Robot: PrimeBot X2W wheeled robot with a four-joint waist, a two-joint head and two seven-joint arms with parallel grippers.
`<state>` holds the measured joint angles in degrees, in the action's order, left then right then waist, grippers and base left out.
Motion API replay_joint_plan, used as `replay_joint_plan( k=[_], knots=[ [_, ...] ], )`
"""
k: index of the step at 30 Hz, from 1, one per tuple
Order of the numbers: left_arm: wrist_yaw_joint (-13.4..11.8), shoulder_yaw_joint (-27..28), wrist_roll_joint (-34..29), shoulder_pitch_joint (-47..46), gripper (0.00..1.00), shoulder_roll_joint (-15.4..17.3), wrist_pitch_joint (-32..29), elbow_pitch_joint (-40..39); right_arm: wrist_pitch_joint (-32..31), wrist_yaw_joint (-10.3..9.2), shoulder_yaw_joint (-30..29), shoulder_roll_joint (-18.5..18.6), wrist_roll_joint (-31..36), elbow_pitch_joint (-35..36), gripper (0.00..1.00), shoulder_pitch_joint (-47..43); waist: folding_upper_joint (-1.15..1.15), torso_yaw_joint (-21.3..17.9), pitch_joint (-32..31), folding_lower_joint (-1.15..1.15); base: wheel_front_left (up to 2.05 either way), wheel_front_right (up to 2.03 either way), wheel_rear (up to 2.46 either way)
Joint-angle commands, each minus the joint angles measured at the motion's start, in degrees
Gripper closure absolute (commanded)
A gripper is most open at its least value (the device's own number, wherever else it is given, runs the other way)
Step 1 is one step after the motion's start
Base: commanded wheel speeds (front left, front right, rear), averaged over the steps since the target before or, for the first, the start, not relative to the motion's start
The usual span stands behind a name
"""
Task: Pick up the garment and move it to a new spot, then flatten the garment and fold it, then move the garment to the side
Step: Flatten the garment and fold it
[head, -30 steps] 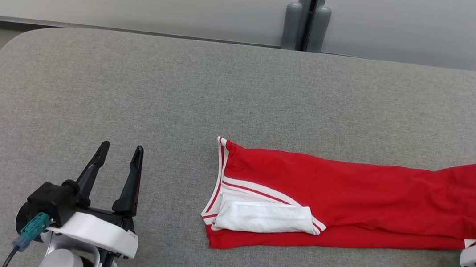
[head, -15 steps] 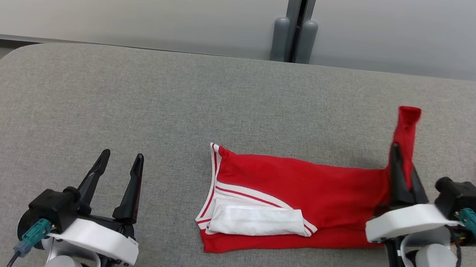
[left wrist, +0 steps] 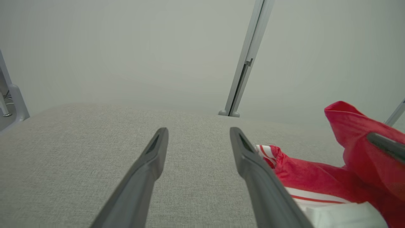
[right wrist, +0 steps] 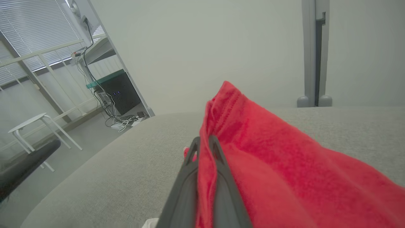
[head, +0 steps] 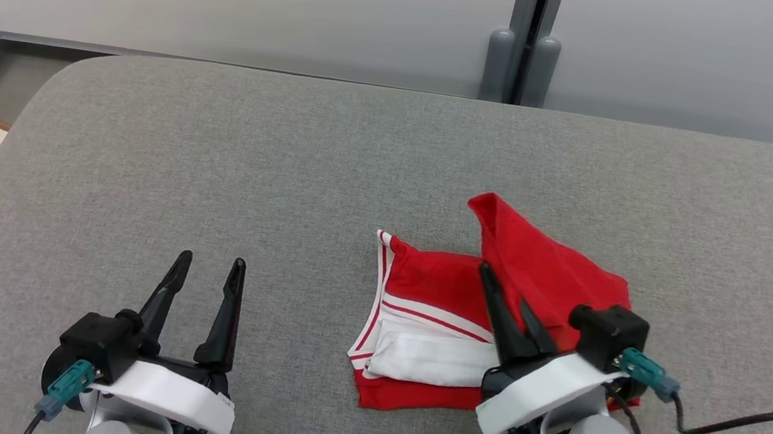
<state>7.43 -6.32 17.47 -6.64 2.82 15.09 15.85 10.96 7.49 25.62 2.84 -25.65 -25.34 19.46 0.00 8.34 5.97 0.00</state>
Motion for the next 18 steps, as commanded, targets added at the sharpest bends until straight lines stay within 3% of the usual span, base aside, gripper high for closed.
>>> replay_joint_plan(
  k=[1, 14, 15, 16, 18],
  knots=[
    [0.1, -0.33, 0.33, -0.33, 0.0, 0.18, 0.06, 0.27, 0.74, -0.01, 2.18, 0.12, -1.27, -0.57, 1.0, 0.87, 0.0, 1.01, 0.29, 0.0, 0.0, 0.0, 0.0],
    [0.1, -1.82, 2.42, 0.07, 0.0, 0.2, 0.07, 0.95, 3.1, -0.01, 11.62, 0.14, -6.83, -8.49, 1.0, 2.65, 0.0, 5.33, 0.72, 0.0, 0.0, 0.0, 0.0],
    [0.1, -1.87, 2.5, 0.03, 0.0, 0.2, 0.06, 1.0, 3.37, -0.01, 11.81, 0.15, -7.15, -8.88, 0.6, 2.95, 0.0, 5.44, 0.79, 0.0, 0.0, 0.0, 0.0],
    [0.1, -1.96, 2.58, 0.0, 0.0, 0.19, 0.06, 1.04, 3.37, -0.01, 12.33, 0.14, -8.08, -9.17, 0.0, 2.87, 0.0, 5.53, 0.84, 0.0, 0.0, 0.0, 0.0],
    [0.1, -1.81, 2.57, 0.01, 0.0, 0.2, 0.06, 1.09, 3.45, -0.01, 14.01, 0.08, -10.05, -9.0, 0.0, 2.74, 0.0, 5.56, 0.92, 0.0, 0.0, 0.0, 0.0]
  ],
)
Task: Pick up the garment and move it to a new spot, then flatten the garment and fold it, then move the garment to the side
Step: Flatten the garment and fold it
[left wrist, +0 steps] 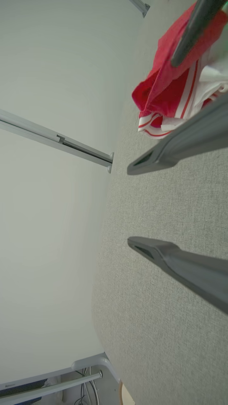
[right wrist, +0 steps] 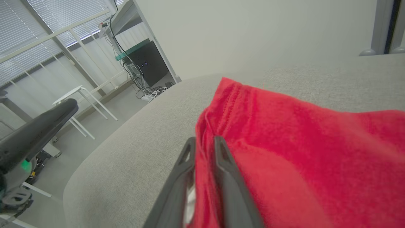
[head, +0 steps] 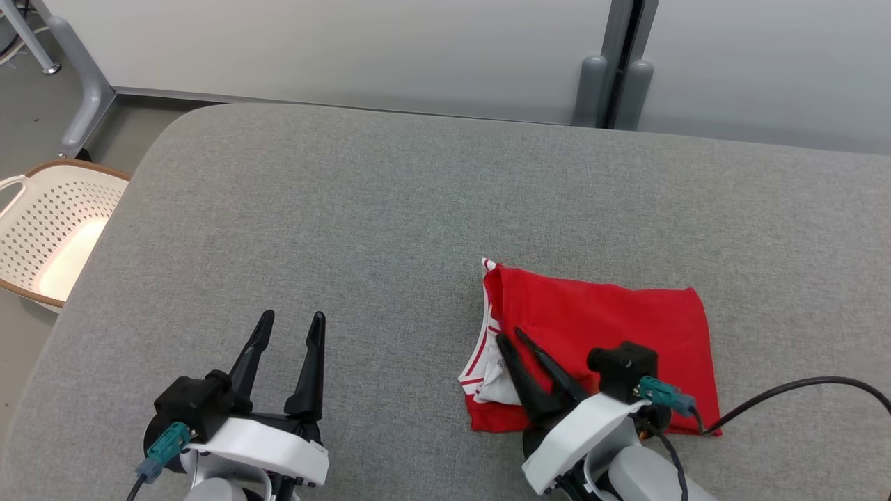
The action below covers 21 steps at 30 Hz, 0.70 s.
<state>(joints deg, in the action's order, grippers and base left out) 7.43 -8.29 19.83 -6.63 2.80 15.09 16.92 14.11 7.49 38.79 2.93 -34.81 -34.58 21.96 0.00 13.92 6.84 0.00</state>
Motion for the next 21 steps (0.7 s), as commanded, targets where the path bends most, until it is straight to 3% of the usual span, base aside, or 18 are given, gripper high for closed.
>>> replay_joint_plan(
  k=[1, 4, 9, 17, 21],
  knots=[
    [0.1, 0.28, 0.28, -0.01, 0.0, 0.21, 0.06, 0.0, 0.36, -0.01, 2.08, 0.01, -2.42, 0.94, 0.0, 0.28, 0.0, -0.06, 0.13, 0.0, 0.0, 0.0, 0.0],
    [0.1, 0.5, 0.33, 0.01, 0.0, 0.2, 0.07, 0.05, 0.25, -0.01, 5.08, 0.03, -4.51, 2.21, 0.0, 0.9, 0.0, -0.33, 0.3, 0.0, 0.0, 0.0, 0.0],
    [0.1, 0.75, 0.12, -0.29, 0.0, 0.21, 0.06, 0.35, 0.81, -0.01, 7.25, 0.14, 0.38, 1.55, 0.0, 3.75, 0.0, -1.74, 0.28, 0.0, 0.0, 0.0, 0.0],
    [0.1, 2.11, -0.69, -0.62, 0.0, 0.19, 0.06, -1.0, 1.1, -0.01, -7.41, 0.13, 12.39, 0.71, 0.0, 6.56, 0.0, -4.97, -0.8, 0.0, 0.0, 0.0, 0.0],
    [0.1, 2.23, -1.09, -0.85, 0.0, 0.2, 0.06, -2.27, 1.12, -0.01, -14.1, 2.27, 20.59, 3.59, 0.0, 4.76, 0.0, -6.44, -1.07, 0.0, 0.0, 0.0, 0.0]
  ],
)
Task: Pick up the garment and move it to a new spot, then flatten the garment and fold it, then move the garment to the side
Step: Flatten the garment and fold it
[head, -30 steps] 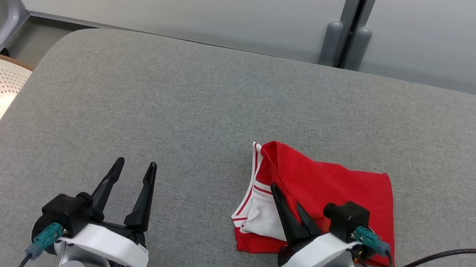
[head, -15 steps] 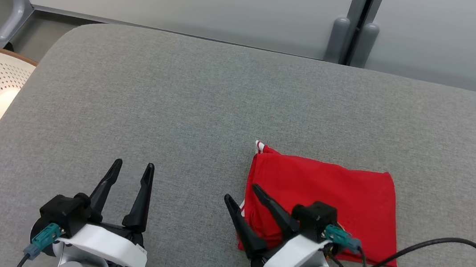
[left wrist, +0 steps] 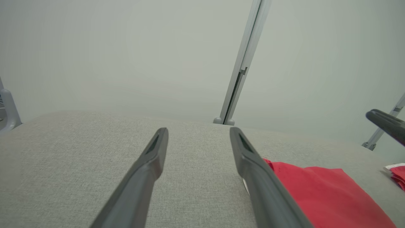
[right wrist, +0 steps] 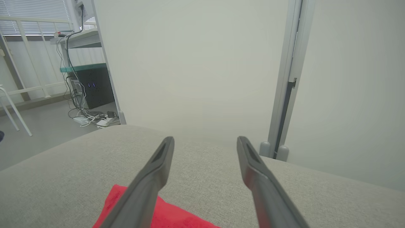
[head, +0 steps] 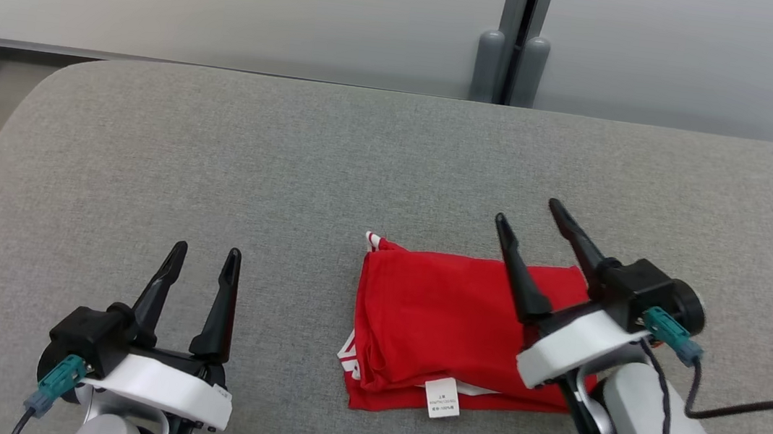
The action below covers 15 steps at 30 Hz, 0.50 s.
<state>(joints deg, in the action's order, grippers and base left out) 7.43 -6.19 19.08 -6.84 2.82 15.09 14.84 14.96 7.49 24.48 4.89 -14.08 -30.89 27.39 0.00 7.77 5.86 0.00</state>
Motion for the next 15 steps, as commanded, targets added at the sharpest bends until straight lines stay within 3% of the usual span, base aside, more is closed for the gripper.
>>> replay_joint_plan(
  k=[1, 10, 15],
  knots=[
    [0.1, 0.07, -0.68, -0.76, 0.0, 0.19, 0.07, -0.51, 0.28, -0.01, -1.1, 0.98, 1.29, 0.87, 0.0, -1.19, 0.0, -0.59, -0.13, 0.0, 0.0, 0.0, 0.0],
    [0.1, 0.53, -0.75, -0.82, 0.0, 0.2, 0.06, -2.16, 0.29, -0.01, -12.27, 4.57, 8.61, 9.67, 0.0, -9.25, 0.0, -2.68, -0.34, 0.0, 0.0, 0.0, 0.0],
    [0.1, 0.13, -2.64, 0.31, 0.0, 0.22, 0.06, -1.9, 0.3, -0.01, -17.46, 3.28, 10.12, 12.95, 0.0, -14.39, 0.0, -3.44, -0.56, 0.0, 0.0, 0.0, 0.0]
  ],
)
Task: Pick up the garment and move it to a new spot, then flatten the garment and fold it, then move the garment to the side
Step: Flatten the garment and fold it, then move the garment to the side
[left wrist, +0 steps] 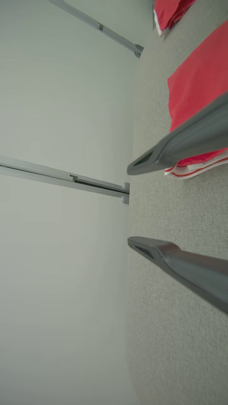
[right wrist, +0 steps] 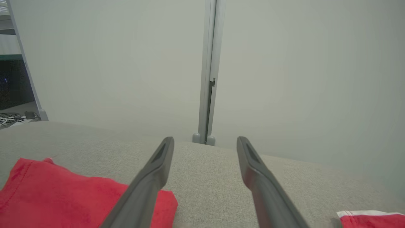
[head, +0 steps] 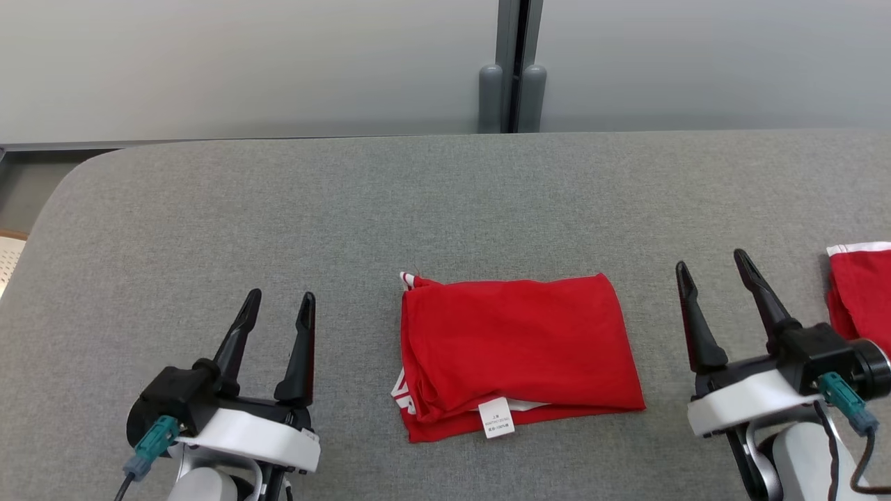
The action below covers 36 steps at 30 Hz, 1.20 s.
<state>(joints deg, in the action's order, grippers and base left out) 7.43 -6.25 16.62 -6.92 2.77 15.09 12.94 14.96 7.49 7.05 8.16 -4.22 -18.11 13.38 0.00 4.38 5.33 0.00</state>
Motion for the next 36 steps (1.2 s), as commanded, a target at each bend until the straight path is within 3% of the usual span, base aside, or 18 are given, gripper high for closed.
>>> replay_joint_plan(
  k=[1, 8, 19, 36],
  knots=[
    [0.1, 0.27, -0.66, 0.6, 0.0, 0.28, 0.06, -0.02, 0.3, -0.01, -0.81, -0.1, 0.78, 0.67, 0.0, -1.34, 0.0, -0.18, -0.06, 0.0, 0.0, 0.0, 0.0],
    [0.1, 1.43, -0.05, 1.89, 0.0, 0.22, 0.06, -0.82, 0.3, -0.02, -3.23, -1.64, 2.57, 2.66, 0.0, -4.82, 0.0, -0.85, -0.06, 0.0, 0.0, 0.0, 0.0],
    [0.1, 0.27, -0.3, 1.0, 0.0, 0.23, 0.06, -0.21, 0.3, -0.02, -2.06, -2.76, 0.7, 0.73, 0.0, -4.34, 0.0, -0.14, 0.7, 0.0, 0.0, 0.0, 0.0],
    [0.1, -2.38, 1.61, -2.12, 0.0, 0.24, 0.06, 0.53, 0.27, -0.02, 0.89, -4.35, -6.05, -16.78, 0.0, 1.49, 0.0, 3.76, 5.66, 0.0, 0.0, 0.0, 0.0]
  ],
)
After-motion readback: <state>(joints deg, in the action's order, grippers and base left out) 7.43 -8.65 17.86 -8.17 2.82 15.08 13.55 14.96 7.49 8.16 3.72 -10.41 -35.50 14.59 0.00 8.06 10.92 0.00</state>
